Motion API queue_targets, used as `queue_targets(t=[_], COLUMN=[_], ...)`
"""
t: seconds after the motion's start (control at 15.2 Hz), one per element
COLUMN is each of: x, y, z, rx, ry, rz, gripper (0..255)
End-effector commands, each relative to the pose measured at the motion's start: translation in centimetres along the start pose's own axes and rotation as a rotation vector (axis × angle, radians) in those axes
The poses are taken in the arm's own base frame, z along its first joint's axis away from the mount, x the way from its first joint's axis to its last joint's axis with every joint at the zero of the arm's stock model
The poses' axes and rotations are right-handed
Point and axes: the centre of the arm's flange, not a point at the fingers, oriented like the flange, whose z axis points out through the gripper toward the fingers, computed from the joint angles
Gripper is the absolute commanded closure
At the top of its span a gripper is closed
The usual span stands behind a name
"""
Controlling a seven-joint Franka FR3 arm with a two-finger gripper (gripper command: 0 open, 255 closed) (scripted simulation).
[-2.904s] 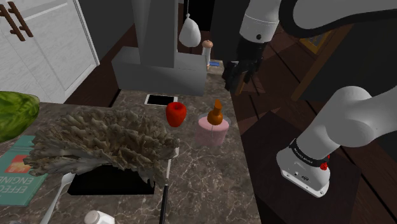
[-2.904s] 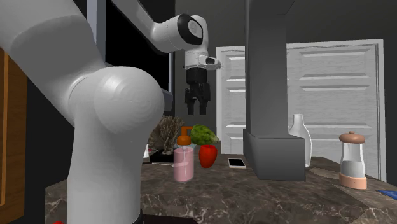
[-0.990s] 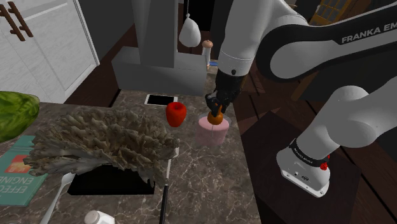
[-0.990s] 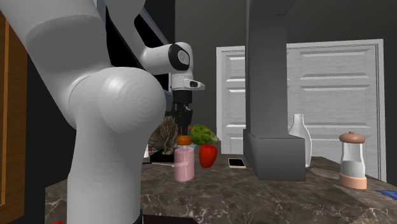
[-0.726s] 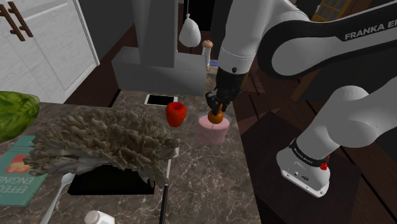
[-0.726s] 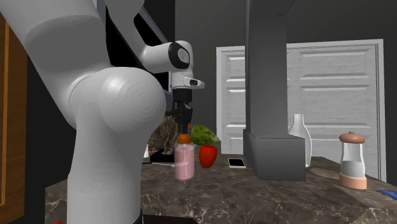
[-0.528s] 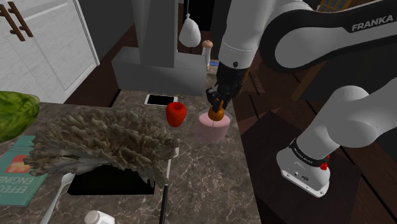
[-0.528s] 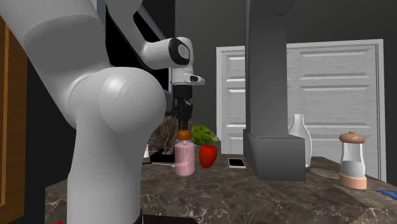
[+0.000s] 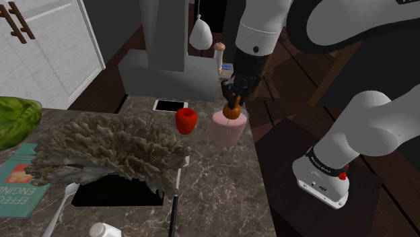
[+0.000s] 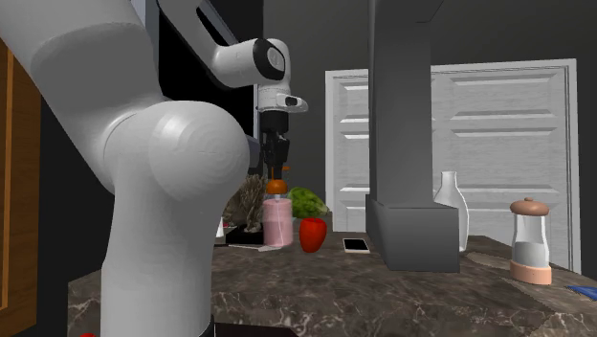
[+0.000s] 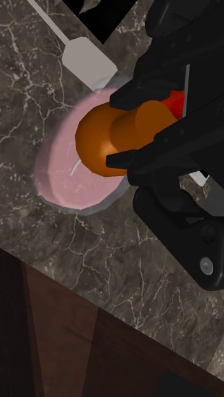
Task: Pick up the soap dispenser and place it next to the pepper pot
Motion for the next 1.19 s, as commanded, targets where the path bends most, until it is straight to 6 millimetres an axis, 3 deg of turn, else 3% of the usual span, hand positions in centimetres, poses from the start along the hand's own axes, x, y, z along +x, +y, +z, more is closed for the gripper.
queue_targets(t=[0.0,1.12], x=[0.0,0.1], y=[0.0,-0.1], z=[-1.0,-10.0], rx=[0.000,0.000], ry=[0.000,0.000], rz=[0.000,0.000], gripper=[255,255])
